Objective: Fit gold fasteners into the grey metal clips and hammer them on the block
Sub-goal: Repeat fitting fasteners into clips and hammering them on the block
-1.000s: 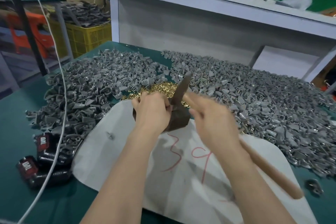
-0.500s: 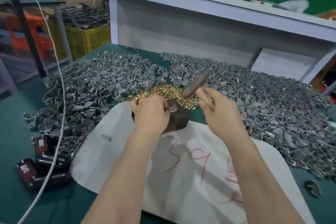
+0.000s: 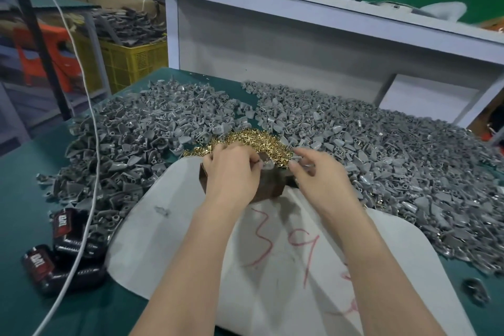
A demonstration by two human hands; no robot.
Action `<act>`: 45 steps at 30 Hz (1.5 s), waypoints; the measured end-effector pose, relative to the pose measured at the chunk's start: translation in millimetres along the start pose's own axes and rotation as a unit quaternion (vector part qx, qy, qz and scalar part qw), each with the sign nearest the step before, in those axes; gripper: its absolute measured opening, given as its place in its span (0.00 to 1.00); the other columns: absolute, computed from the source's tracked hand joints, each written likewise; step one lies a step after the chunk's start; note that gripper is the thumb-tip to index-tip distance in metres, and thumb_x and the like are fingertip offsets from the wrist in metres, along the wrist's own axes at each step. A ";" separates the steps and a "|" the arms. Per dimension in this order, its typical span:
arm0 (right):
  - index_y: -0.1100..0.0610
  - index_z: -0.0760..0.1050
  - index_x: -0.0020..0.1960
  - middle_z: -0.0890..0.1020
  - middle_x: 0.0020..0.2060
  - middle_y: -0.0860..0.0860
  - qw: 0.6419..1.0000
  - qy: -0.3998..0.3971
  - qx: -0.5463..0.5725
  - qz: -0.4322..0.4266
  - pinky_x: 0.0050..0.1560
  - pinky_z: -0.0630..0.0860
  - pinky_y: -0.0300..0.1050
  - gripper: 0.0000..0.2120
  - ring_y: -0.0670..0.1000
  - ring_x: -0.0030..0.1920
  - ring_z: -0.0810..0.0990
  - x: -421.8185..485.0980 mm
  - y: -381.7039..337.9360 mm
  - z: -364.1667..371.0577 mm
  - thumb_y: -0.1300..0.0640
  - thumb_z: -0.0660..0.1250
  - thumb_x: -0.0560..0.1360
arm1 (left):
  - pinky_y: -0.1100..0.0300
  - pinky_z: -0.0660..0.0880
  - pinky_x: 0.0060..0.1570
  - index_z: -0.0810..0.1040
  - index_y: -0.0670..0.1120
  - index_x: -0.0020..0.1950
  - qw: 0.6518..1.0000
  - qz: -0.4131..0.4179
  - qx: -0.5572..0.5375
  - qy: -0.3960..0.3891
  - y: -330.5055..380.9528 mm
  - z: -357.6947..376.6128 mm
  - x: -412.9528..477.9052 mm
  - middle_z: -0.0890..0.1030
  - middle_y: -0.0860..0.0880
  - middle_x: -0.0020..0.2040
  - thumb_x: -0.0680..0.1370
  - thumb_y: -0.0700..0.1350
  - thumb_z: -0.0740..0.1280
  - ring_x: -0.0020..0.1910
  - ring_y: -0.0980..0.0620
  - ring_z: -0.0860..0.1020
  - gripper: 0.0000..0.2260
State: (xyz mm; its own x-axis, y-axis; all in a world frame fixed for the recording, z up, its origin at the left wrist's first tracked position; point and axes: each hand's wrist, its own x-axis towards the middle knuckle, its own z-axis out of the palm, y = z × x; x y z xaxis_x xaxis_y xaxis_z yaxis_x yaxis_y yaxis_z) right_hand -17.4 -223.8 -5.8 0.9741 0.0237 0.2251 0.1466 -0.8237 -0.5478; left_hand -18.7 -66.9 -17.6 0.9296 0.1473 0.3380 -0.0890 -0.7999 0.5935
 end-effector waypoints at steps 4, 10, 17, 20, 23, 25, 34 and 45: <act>0.52 0.80 0.54 0.83 0.46 0.47 0.987 -0.043 0.142 -0.052 0.55 0.77 0.47 0.08 0.46 0.48 0.80 14.9 -22.6 10.7 0.58 0.67 0.76 | 0.52 0.62 0.59 0.81 0.53 0.53 0.999 0.017 -0.048 0.018 2.6 -1.2 1.5 0.76 0.53 0.57 0.78 0.49 0.64 0.60 0.48 0.69 0.07; 0.48 0.57 0.75 0.65 0.72 0.56 0.961 0.186 0.093 0.180 0.67 0.66 0.53 0.28 0.56 0.70 0.66 66.8 -9.7 -13.4 0.51 0.63 0.78 | 0.55 0.64 0.66 0.76 0.53 0.54 0.914 -0.125 -0.326 0.206 -4.5 -17.3 6.3 0.69 0.54 0.60 0.78 0.45 0.64 0.64 0.53 0.69 0.06; 0.50 0.73 0.66 0.77 0.64 0.51 0.983 -0.121 -0.032 -0.137 0.64 0.69 0.46 0.17 0.51 0.61 0.75 65.2 -104.2 64.5 0.54 0.63 0.78 | 0.69 0.71 0.46 0.70 0.55 0.49 0.735 -0.263 -0.524 0.342 -19.6 -31.0 14.7 0.71 0.42 0.64 0.79 0.38 0.59 0.51 0.53 0.74 0.10; 0.48 0.74 0.65 0.76 0.64 0.53 0.952 -0.232 -0.132 -0.149 0.64 0.70 0.53 0.15 0.57 0.62 0.74 70.9 -140.0 92.7 0.56 0.61 0.79 | 0.65 0.72 0.50 0.70 0.53 0.53 0.734 -0.259 -0.517 0.355 -23.0 -31.5 14.1 0.71 0.43 0.64 0.79 0.39 0.58 0.57 0.49 0.74 0.10; 0.54 0.75 0.61 0.78 0.60 0.56 0.950 -0.258 -0.117 -0.129 0.64 0.68 0.55 0.12 0.58 0.61 0.74 72.4 -148.0 109.0 0.55 0.58 0.80 | 0.56 0.72 0.59 0.70 0.51 0.54 0.733 -0.266 -0.510 0.362 -25.8 -32.7 14.4 0.71 0.41 0.64 0.78 0.38 0.58 0.59 0.44 0.74 0.09; 0.57 0.75 0.59 0.79 0.57 0.56 0.955 -0.240 -0.113 -0.135 0.64 0.68 0.54 0.12 0.56 0.59 0.75 71.2 -146.6 113.4 0.56 0.58 0.80 | 0.66 0.70 0.52 0.71 0.50 0.55 0.738 -0.262 -0.496 0.375 -25.4 -33.6 15.0 0.70 0.44 0.63 0.78 0.38 0.58 0.57 0.49 0.74 0.09; 0.57 0.79 0.49 0.81 0.42 0.49 0.989 -0.052 0.089 -0.108 0.45 0.74 0.43 0.08 0.49 0.43 0.79 70.1 -130.7 97.8 0.55 0.65 0.76 | 0.70 0.72 0.45 0.72 0.54 0.54 0.750 -0.227 -0.517 0.346 -24.4 -29.6 14.5 0.73 0.48 0.60 0.79 0.38 0.60 0.49 0.58 0.74 0.10; 0.47 0.78 0.51 0.82 0.48 0.44 0.944 -0.015 0.269 -0.188 0.56 0.78 0.49 0.14 0.44 0.52 0.81 27.0 -66.2 17.7 0.64 0.62 0.75 | 0.66 0.77 0.35 0.79 0.47 0.46 0.828 -0.089 -0.546 0.093 -1.0 -25.4 8.2 0.83 0.52 0.35 0.79 0.43 0.64 0.33 0.58 0.81 0.05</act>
State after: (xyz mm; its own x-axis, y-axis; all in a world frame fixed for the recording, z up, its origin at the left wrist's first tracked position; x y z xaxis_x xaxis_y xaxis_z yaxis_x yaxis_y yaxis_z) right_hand 2.2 -158.6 22.3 0.8386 0.2799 0.4673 0.5422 -0.3461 -0.7657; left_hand -20.1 -50.1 3.1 0.9007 0.3740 0.2209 -0.3216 0.2322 0.9180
